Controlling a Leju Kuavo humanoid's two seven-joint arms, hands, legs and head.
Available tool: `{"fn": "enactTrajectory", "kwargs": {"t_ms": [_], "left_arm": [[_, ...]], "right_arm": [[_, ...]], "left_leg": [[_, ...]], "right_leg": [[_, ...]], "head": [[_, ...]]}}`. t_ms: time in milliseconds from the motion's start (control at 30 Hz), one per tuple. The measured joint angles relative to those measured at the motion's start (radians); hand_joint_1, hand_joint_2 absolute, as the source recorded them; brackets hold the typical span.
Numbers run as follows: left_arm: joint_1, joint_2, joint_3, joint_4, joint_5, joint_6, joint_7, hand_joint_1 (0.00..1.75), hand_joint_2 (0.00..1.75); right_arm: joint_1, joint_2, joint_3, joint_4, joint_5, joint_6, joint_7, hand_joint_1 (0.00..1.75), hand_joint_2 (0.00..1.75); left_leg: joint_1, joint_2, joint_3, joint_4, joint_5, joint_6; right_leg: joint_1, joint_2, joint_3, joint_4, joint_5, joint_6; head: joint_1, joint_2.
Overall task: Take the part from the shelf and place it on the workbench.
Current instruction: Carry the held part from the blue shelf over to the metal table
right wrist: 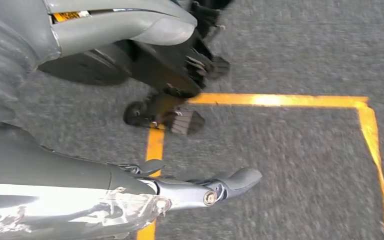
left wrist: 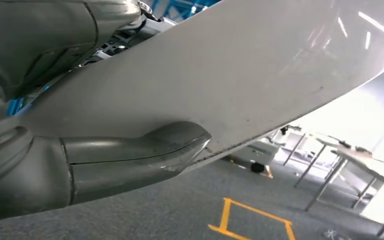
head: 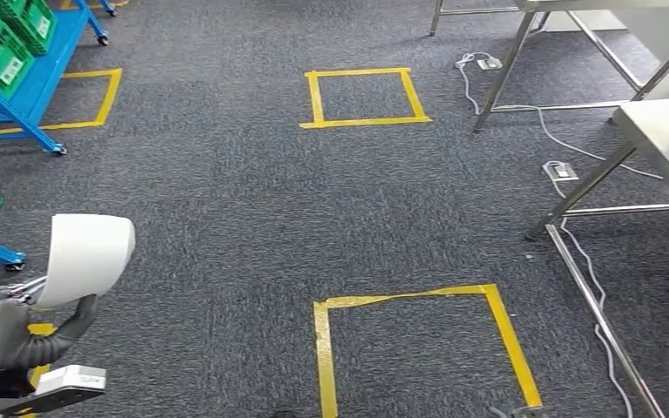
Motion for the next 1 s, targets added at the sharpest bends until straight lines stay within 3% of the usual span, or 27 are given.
{"fn": "enactTrajectory", "kwargs": {"t_ms": [33,100,133,200,267,300,333,367,400,467,500,533,600,633,667,733,767,800,833,867,900,967,1000], "left_arm": [[-0.001,0.0,-0.002,0.0,-0.002,0.0,0.001,1.52,1.75],[-0.007,0.001,-0.014,0.003,-0.007,-0.001,0.004,1.52,1.75],[-0.014,0.001,-0.023,0.005,-0.011,-0.002,0.007,1.52,1.75],[-0.027,0.002,-0.041,0.009,-0.019,-0.001,0.015,1.52,1.75],[-0.04,0.005,-0.054,0.014,-0.024,0.0,0.02,1.52,1.75],[-0.047,0.005,-0.06,0.017,-0.026,0.0,0.021,1.52,1.75],[-0.053,0.006,-0.065,0.019,-0.026,0.0,0.021,1.52,1.75],[-0.058,0.006,-0.069,0.022,-0.027,0.001,0.021,1.52,1.75],[-0.062,0.006,-0.072,0.023,-0.027,0.001,0.021,1.52,1.75],[-0.067,0.007,-0.076,0.024,-0.028,0.003,0.02,1.52,1.75],[-0.07,0.007,-0.078,0.025,-0.028,0.003,0.02,1.52,1.75],[-0.073,0.007,-0.08,0.025,-0.028,0.004,0.021,1.52,1.75],[-0.074,0.007,-0.082,0.027,-0.029,0.005,0.021,1.52,1.75],[-0.072,0.007,-0.083,0.028,-0.029,0.005,0.021,1.52,1.75],[-0.068,0.007,-0.084,0.028,-0.029,0.005,0.021,1.52,1.75],[-0.06,0.007,-0.084,0.028,-0.028,0.007,0.022,1.52,1.75],[-0.057,0.008,-0.084,0.028,-0.027,0.009,0.025,1.52,1.75],[-0.053,0.008,-0.083,0.028,-0.024,0.011,0.03,1.52,1.75],[-0.048,0.01,-0.082,0.028,-0.019,0.014,0.034,1.52,1.75],[-0.042,0.011,-0.079,0.028,-0.011,0.015,0.037,1.52,1.75],[-0.034,0.013,-0.074,0.028,-0.001,0.016,0.037,1.52,1.75],[-0.019,0.015,-0.06,0.028,0.017,0.015,0.034,1.52,1.75],[-0.014,0.016,-0.053,0.028,0.024,0.012,0.032,1.52,1.75]], "right_arm": [[-0.001,0.003,-0.007,0.0,0.004,0.002,-0.002,0.0,1.75],[0.004,0.005,-0.029,0.001,0.017,0.009,-0.009,0.0,1.75],[0.009,0.007,-0.041,0.001,0.025,0.014,-0.014,0.0,1.75],[0.017,0.01,-0.064,0.0,0.043,0.024,-0.023,0.0,1.75],[0.016,0.012,-0.084,0.0,0.056,0.032,-0.029,0.0,1.75],[0.013,0.013,-0.091,0.0,0.06,0.034,-0.03,0.0,1.75],[0.012,0.014,-0.098,0.0,0.063,0.036,-0.032,0.0,1.75],[0.01,0.015,-0.104,0.001,0.065,0.036,-0.032,0.0,1.75],[0.008,0.016,-0.109,0.001,0.066,0.036,-0.032,0.0,1.75],[0.004,0.017,-0.116,0.0,0.067,0.036,-0.033,0.0,1.75],[0.002,0.017,-0.118,0.0,0.067,0.037,-0.033,0.0,1.75],[0.001,0.018,-0.121,0.0,0.067,0.037,-0.033,0.0,1.75],[0.003,0.019,-0.126,0.0,0.067,0.037,-0.034,0.0,1.75],[0.004,0.02,-0.127,0.0,0.068,0.038,-0.033,0.0,1.75],[0.005,0.021,-0.128,0.001,0.069,0.039,-0.034,0.0,1.75],[-0.003,0.024,-0.131,0.001,0.08,0.045,-0.036,0.0,1.75],[-0.01,0.025,-0.133,0.001,0.091,0.05,-0.038,0.0,1.75],[-0.019,0.025,-0.136,0.001,0.105,0.056,-0.04,0.0,1.75],[-0.027,0.026,-0.139,0.002,0.122,0.06,-0.043,0.0,1.75],[-0.034,0.026,-0.142,0.003,0.138,0.062,-0.047,0.0,1.75],[-0.043,0.026,-0.145,0.006,0.155,0.062,-0.052,0.0,1.75],[-0.063,0.025,-0.146,0.013,0.179,0.053,-0.064,0.0,1.75],[-0.076,0.024,-0.146,0.018,0.187,0.048,-0.069,0.0,1.75]], "left_leg": [[-0.001,0.005,-0.004,-0.004,0.005,-0.007],[0.003,0.011,-0.019,-0.013,0.011,-0.015],[0.005,0.002,-0.035,-0.001,0.007,-0.016],[0.008,-0.037,-0.098,0.095,-0.016,-0.012],[0.001,-0.067,-0.194,0.246,-0.04,-0.003],[-0.003,-0.074,-0.234,0.293,-0.039,0.002],[-0.007,-0.077,-0.256,0.302,-0.023,0.007],[-0.01,-0.079,-0.254,0.268,0.004,0.012],[-0.011,-0.085,-0.23,0.203,0.034,0.016],[-0.006,-0.117,-0.145,0.062,0.071,0.019],[-0.002,-0.128,-0.114,0.021,0.074,0.018],[0.001,-0.134,-0.095,0.004,0.074,0.017],[0.002,-0.116,-0.095,0.003,0.073,0.021],[0.001,-0.109,-0.095,0.002,0.072,0.027],[0.001,-0.101,-0.095,-0.001,0.071,0.032],[-0.004,-0.087,-0.092,-0.009,0.074,0.042],[-0.008,-0.077,-0.092,-0.012,0.079,0.044],[-0.013,-0.066,-0.092,-0.016,0.085,0.045],[-0.016,-0.054,-0.093,-0.019,0.09,0.047],[-0.018,-0.045,-0.092,-0.022,0.095,0.048],[-0.018,-0.035,-0.09,-0.025,0.098,0.048],[-0.015,-0.015,-0.083,-0.031,0.107,0.047],[-0.011,-0.004,-0.079,-0.035,0.113,0.044]], "right_leg": [[0.002,0.004,-0.01,-0.004,0.002,-0.001],[0.002,0.026,-0.034,-0.006,0.013,-0.016],[0.002,0.039,-0.039,-0.01,0.018,-0.025],[-0.001,0.068,-0.036,-0.019,0.023,-0.039],[0.002,0.093,-0.029,-0.022,0.023,-0.046],[0.005,0.108,-0.023,-0.022,0.021,-0.048],[0.007,0.124,-0.016,-0.022,0.018,-0.051],[0.009,0.14,-0.009,-0.022,0.015,-0.054],[0.01,0.155,-0.003,-0.021,0.01,-0.056],[0.015,0.186,0.003,-0.01,-0.002,-0.055],[0.018,0.197,0.001,-0.003,-0.008,-0.051],[0.021,0.207,-0.004,0.002,-0.013,-0.048],[0.022,0.218,-0.01,0.003,-0.017,-0.04],[0.024,0.205,-0.016,0.011,-0.022,-0.038],[0.027,0.177,-0.024,0.033,-0.037,-0.035],[0.034,0.096,-0.073,0.143,-0.103,-0.03],[0.035,0.069,-0.101,0.214,-0.142,-0.03],[0.036,0.056,-0.118,0.269,-0.173,-0.032],[0.04,0.053,-0.115,0.293,-0.188,-0.038],[0.047,0.053,-0.085,0.271,-0.185,-0.048],[0.058,0.052,-0.03,0.21,-0.169,-0.059],[0.086,0.024,0.103,0.035,-0.13,-0.083],[0.097,0.006,0.148,-0.028,-0.12,-0.09]], "head": [[0.001,0.0],[-0.003,0.0],[-0.006,0.0],[-0.017,0.0],[-0.025,0.0],[-0.027,0.0],[-0.028,0.0],[-0.029,0.0],[-0.03,0.0],[-0.032,0.0],[-0.032,0.0],[-0.031,0.0],[-0.026,0.0],[-0.023,0.0],[-0.019,0.0],[-0.014,0.0],[-0.012,0.0],[-0.012,0.0],[-0.012,0.0],[-0.012,0.0],[-0.012,0.0],[-0.012,0.0],[-0.012,0.0]]}}
